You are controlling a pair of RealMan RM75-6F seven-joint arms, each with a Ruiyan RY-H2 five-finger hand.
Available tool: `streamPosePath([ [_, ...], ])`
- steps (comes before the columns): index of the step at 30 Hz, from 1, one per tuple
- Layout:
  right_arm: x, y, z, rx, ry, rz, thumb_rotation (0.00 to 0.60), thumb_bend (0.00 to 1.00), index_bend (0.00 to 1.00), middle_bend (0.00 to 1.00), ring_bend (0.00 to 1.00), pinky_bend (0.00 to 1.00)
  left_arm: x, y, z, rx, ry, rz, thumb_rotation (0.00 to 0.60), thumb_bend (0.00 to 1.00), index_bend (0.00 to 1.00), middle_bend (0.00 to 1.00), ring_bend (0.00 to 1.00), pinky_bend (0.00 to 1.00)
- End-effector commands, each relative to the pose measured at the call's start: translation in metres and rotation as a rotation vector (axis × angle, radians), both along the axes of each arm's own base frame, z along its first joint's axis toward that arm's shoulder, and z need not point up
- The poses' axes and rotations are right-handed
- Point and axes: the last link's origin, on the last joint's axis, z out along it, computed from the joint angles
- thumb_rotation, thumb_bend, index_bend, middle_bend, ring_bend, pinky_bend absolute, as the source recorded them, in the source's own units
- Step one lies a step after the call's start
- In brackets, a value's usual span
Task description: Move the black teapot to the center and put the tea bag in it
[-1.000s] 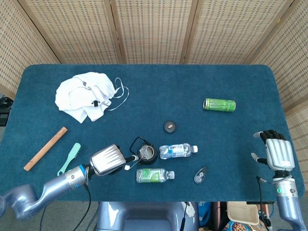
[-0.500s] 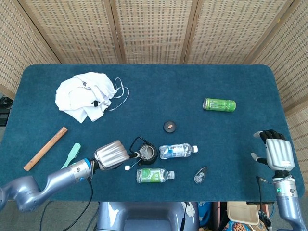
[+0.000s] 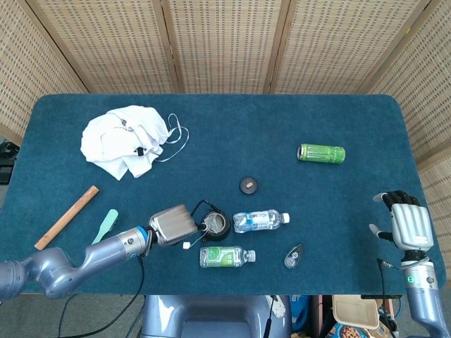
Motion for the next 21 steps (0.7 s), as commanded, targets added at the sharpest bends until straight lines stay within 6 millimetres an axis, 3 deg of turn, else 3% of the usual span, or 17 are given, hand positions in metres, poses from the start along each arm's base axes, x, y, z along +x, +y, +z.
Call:
streamPosePath([
  [1, 0.000, 0.000, 0.000, 0.000, 0.000, 0.000, 0.600, 0.32, 0.41, 0.45, 0.28, 0.35, 0.001, 0.003, -0.008, 0.005, 0.020, -0.004, 0.583, 1.00, 0.21, 0.87, 0.80, 0.68],
  [21, -0.003, 0.002, 0.002, -0.013, -0.003, 0.000, 0.600, 0.32, 0.41, 0.45, 0.28, 0.35, 0.009, 0.020, -0.046, 0.031, 0.064, 0.068, 0.585, 1.00, 0.21, 0.87, 0.80, 0.68],
])
